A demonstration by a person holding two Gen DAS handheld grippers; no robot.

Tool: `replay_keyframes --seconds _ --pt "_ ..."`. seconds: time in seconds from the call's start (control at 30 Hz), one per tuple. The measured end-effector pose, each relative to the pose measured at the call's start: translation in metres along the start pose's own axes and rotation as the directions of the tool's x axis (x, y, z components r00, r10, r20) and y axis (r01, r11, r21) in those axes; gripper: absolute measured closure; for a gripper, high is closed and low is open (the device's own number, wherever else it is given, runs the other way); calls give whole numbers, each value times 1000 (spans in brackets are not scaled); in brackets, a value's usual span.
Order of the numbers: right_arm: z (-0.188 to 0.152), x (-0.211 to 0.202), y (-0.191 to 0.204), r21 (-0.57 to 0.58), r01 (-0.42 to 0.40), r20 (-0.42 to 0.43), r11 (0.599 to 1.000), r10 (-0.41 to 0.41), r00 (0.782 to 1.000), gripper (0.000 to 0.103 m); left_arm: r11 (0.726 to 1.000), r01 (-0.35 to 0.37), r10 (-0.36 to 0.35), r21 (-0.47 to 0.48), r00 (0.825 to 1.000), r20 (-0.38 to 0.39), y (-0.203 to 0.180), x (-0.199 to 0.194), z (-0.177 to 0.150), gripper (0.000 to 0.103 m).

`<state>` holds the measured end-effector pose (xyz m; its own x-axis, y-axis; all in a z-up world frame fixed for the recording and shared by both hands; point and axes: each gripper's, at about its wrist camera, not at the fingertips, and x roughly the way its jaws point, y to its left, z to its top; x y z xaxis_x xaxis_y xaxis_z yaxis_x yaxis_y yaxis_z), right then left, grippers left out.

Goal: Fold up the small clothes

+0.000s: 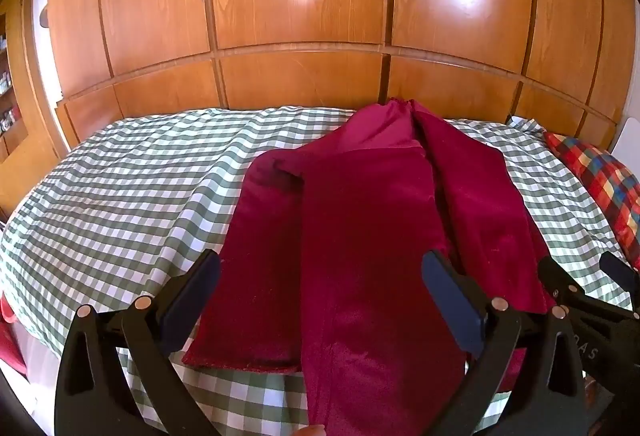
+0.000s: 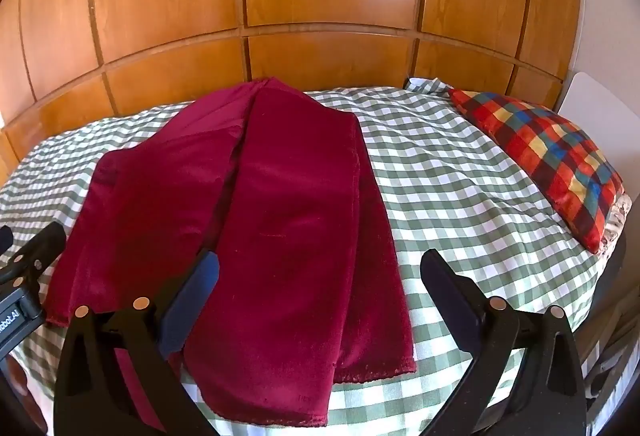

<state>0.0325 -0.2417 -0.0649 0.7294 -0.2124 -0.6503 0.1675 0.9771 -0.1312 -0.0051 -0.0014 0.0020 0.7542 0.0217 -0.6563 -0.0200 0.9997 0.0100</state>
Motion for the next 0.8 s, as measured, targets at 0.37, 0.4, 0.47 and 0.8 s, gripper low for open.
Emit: replay_keyframes --seconds 0.37,0.4,0.47,0.8 --pt "-1 -5 2 -10 5 7 1000 -5 1000 3 1000 4 -4 -1 1000 2 4 -1 -4 3" --pt "-1 -5 2 -9 5 7 1000 -5 1000 3 1000 4 -4 -1 1000 2 3 -1 -4 3" --pt "-1 -6 2 -11 5 7 1000 -5 1000 3 1000 5 -5 -1 1000 2 4 -1 -4 3" --pt "1 -7 1 -5 7 9 1000 -7 1000 3 1000 10 -10 10 1000 10 -2 -4 -4 3"
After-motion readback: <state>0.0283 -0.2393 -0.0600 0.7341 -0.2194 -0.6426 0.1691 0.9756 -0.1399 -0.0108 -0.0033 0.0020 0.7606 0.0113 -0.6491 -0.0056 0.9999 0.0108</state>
